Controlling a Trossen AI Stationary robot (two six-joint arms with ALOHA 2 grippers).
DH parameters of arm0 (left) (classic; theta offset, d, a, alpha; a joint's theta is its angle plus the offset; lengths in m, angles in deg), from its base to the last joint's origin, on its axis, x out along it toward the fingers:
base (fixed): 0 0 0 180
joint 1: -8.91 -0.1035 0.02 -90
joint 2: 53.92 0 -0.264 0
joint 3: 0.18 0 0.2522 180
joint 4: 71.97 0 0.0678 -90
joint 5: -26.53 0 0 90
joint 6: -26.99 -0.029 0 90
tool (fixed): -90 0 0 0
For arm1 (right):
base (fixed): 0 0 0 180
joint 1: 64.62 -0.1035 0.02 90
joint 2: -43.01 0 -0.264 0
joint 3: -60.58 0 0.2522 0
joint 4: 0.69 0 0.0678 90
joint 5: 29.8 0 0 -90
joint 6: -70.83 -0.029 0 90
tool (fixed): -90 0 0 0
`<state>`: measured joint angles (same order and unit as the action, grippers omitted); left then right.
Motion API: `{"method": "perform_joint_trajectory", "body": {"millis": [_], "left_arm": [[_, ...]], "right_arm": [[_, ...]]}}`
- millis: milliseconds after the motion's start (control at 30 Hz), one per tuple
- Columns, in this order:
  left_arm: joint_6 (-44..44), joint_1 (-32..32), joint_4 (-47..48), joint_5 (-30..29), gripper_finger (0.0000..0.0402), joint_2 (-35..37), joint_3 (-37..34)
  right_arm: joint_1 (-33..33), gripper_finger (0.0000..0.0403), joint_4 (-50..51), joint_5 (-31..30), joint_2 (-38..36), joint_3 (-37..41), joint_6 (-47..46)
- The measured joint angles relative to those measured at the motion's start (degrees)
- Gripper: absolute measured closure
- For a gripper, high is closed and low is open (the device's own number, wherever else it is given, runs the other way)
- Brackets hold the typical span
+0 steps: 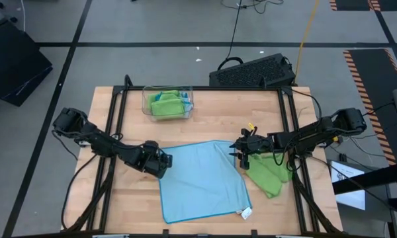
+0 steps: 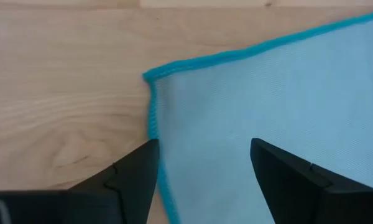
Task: Fold microfiber towels
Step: Fold the blue microfiber cloth
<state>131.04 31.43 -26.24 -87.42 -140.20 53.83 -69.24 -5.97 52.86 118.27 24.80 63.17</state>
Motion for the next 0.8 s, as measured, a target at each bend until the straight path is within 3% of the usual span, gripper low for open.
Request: {"method": "perform_joint_trajectory", "body": {"millis": [200,400,567,667,800], "left_arm": [[-2.0,-1.1,-3.2,-0.9,0.0147,0.0,0.0],[-7.3,-1.3,-8.1,-5.9,0.0147,0.0,0.0],[-12.9,-2.2,-6.6,-7.3,0.0147,0.0,0.0],[-21.0,-3.8,-5.5,-5.7,0.0147,0.0,0.5],[-36.8,-7.3,-0.9,1.3,0.0147,0.4,4.1]], "right_arm": [[0.0,0.0255,0.0,0.0,0.0,0.0,-0.1],[0.0,0.0255,0.0,0.1,0.0,0.0,-0.2],[0.0,0.0255,0.0,0.1,0.0,0.0,-0.2],[0.0,0.0255,0.0,0.1,0.0,0.0,-0.2],[0.0,0.0255,0.0,0.1,0.0,0.0,-0.2]]}}
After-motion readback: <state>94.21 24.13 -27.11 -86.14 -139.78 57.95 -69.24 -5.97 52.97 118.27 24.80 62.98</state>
